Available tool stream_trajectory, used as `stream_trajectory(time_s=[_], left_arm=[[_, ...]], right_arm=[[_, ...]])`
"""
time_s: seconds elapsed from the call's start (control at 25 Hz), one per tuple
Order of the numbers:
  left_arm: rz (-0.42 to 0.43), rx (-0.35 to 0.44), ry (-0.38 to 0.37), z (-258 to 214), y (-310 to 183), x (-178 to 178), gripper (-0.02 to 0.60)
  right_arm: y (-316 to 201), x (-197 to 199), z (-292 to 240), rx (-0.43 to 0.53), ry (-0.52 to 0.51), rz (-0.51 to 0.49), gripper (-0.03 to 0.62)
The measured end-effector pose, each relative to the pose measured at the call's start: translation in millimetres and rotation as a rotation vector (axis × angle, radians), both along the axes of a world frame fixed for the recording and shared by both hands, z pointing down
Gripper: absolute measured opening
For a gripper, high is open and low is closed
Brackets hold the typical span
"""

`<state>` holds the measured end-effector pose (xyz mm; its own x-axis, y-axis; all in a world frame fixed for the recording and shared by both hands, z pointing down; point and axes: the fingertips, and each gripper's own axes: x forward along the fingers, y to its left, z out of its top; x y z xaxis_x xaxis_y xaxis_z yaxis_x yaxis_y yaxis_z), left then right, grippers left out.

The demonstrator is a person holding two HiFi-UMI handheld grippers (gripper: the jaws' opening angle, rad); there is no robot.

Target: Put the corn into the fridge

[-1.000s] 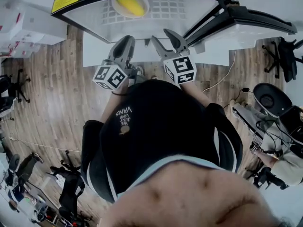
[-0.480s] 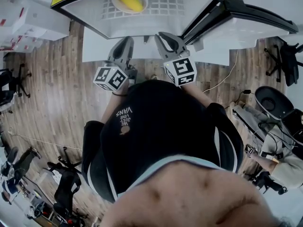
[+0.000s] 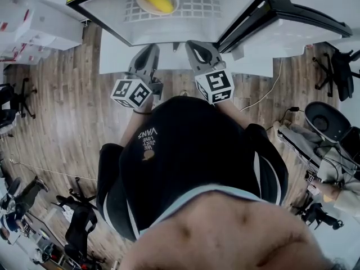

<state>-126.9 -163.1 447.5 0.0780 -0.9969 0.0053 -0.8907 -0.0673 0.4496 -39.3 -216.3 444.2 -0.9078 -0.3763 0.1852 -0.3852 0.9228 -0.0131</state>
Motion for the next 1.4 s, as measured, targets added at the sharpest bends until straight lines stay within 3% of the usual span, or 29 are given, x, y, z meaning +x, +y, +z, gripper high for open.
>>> stream_trajectory(time_s=[0.76,1.4], left_arm=[[0.091,-0.014,-0.001,-0.9,43.7,3.4,0.025],[0.110,-0.041,0.008,4.3,72.5,12.5,0.025]], right_arm=[[49.5,5.6,-3.4,0.002,0.017,0.089,0.014],[76.5,18.3,-0.2,-0.008,0.033,0.117,0.014]])
